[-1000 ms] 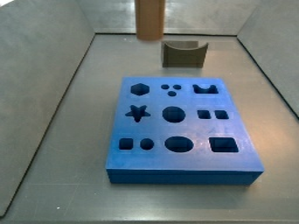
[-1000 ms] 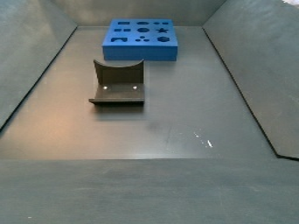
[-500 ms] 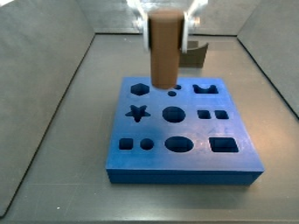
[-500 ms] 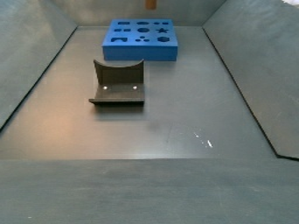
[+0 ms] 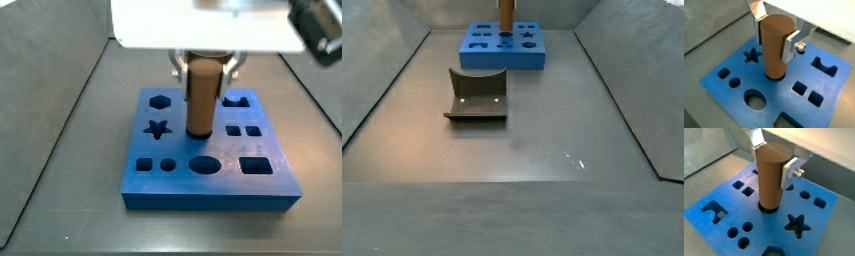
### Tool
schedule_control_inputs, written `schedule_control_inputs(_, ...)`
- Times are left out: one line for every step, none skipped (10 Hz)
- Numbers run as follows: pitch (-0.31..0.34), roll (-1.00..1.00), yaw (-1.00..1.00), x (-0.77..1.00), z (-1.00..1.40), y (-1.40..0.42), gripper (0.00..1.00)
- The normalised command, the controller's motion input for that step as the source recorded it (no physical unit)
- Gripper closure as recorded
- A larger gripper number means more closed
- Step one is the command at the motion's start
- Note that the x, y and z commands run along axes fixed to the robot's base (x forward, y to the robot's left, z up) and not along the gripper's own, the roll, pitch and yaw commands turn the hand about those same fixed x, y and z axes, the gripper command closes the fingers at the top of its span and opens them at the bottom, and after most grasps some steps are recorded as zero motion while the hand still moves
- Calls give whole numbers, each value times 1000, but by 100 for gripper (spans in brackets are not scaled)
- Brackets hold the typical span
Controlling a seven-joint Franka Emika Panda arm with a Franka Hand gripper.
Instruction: Insert the round object.
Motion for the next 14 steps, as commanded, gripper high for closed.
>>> schedule_control_inputs(0, 0, -77, 43, -274, 3, 100)
schedule_control_inputs(0, 0, -69, 0, -243, 6, 100)
schedule_control_inputs(0, 0, -51, 0, -237, 26, 100)
schedule_control_inputs(0, 0, -54, 0, -309, 0, 100)
schedule_control_inputs(0, 0, -66, 71, -391, 0, 100)
schedule_control_inputs(0, 0, -74, 89, -403, 0, 100)
schedule_control_inputs(-1, 0, -71, 43, -423, 0, 100)
schedule_control_inputs(-3, 0, -66, 31, -400, 0, 100)
schedule_control_inputs(-3, 0, -51, 77, -400, 0, 100)
schedule_control_inputs(0, 0, -43, 106, -331, 0, 100)
schedule_control_inputs(0, 0, -29, 86, -274, 0, 100)
schedule_control_inputs(0, 0, -14, 29, -260, 0, 100)
schedule_control_inputs(0, -23, 0, 0, 0, 0, 100)
schedule_control_inputs(0, 0, 0, 0, 0, 0, 100)
